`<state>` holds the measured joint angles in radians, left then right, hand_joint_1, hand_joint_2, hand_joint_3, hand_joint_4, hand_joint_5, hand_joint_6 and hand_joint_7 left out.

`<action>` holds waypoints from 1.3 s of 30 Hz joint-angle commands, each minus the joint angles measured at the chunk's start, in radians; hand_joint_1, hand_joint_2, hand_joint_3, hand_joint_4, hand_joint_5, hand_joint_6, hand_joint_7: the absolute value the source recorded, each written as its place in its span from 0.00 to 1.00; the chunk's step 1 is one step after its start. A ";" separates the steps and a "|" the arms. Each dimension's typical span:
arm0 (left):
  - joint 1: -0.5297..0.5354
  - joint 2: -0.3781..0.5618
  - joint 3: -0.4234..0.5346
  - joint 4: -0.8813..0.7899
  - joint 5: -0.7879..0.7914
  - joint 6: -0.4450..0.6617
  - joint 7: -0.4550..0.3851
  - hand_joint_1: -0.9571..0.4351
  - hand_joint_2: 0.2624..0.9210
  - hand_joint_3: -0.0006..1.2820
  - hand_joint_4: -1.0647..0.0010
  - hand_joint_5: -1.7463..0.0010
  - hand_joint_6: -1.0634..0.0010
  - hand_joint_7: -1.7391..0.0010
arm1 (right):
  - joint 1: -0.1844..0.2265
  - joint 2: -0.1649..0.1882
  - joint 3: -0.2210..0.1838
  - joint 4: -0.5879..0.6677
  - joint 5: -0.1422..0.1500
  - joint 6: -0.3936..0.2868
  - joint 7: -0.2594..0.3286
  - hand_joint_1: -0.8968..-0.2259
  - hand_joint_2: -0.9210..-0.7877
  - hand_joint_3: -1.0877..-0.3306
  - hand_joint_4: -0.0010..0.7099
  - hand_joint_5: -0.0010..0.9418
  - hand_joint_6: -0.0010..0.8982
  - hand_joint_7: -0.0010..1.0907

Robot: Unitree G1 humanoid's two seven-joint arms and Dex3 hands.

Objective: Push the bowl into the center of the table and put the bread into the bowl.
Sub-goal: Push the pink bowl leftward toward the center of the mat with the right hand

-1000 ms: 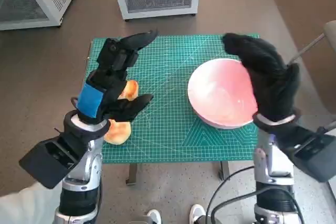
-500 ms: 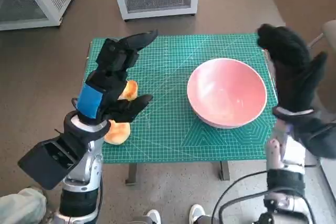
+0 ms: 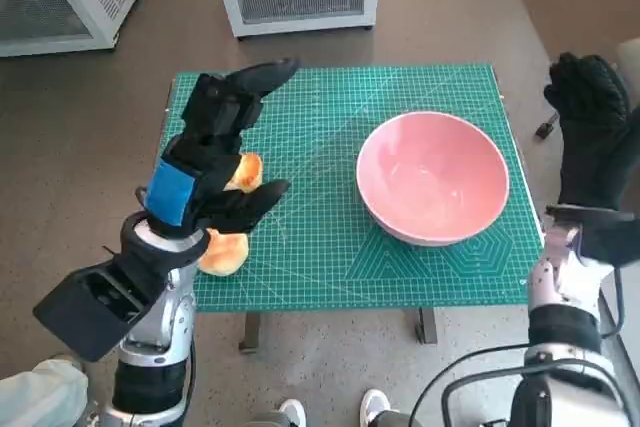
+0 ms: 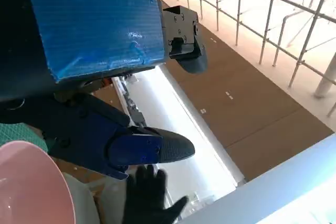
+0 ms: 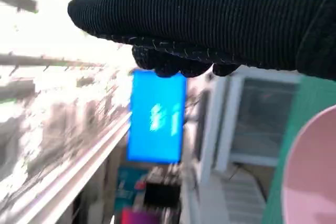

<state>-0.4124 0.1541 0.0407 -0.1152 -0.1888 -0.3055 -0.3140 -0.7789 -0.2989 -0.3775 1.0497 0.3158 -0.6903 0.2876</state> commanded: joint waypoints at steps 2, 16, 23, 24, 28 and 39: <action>0.004 -0.003 -0.001 -0.003 0.002 -0.003 0.005 0.33 1.00 0.31 1.00 0.68 1.00 0.54 | -0.009 -0.005 -0.045 0.105 0.028 0.096 -0.024 0.89 0.00 0.71 0.63 0.01 0.16 0.57; 0.006 0.000 0.002 0.001 0.000 -0.008 0.000 0.33 1.00 0.31 1.00 0.68 1.00 0.54 | 0.003 -0.004 -0.076 0.214 0.015 0.215 -0.055 0.96 0.00 0.66 0.59 0.00 0.19 0.50; 0.006 0.010 0.009 0.004 -0.001 -0.013 -0.006 0.33 1.00 0.31 1.00 0.68 1.00 0.54 | 0.008 0.011 -0.070 0.239 -0.007 0.261 -0.081 0.97 0.00 0.64 0.59 0.00 0.20 0.49; 0.005 0.011 0.009 0.005 -0.001 -0.014 -0.007 0.33 1.00 0.31 1.00 0.68 1.00 0.54 | 0.007 0.014 -0.069 0.240 -0.009 0.265 -0.084 0.97 0.00 0.64 0.59 0.00 0.20 0.49; 0.005 0.016 0.011 0.005 0.000 -0.015 -0.008 0.33 1.00 0.31 0.99 0.68 1.00 0.54 | 0.004 0.033 -0.069 0.243 -0.017 0.284 -0.093 0.95 0.00 0.64 0.59 0.00 0.22 0.47; 0.010 0.028 0.014 -0.005 0.002 -0.009 -0.005 0.32 1.00 0.31 0.99 0.68 1.00 0.54 | -0.014 0.097 -0.082 0.247 -0.001 0.320 -0.089 0.92 0.00 0.66 0.60 0.01 0.25 0.43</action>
<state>-0.4124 0.1742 0.0488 -0.1128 -0.1889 -0.3089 -0.3176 -0.7979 -0.2236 -0.4524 1.2800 0.3106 -0.3981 0.2075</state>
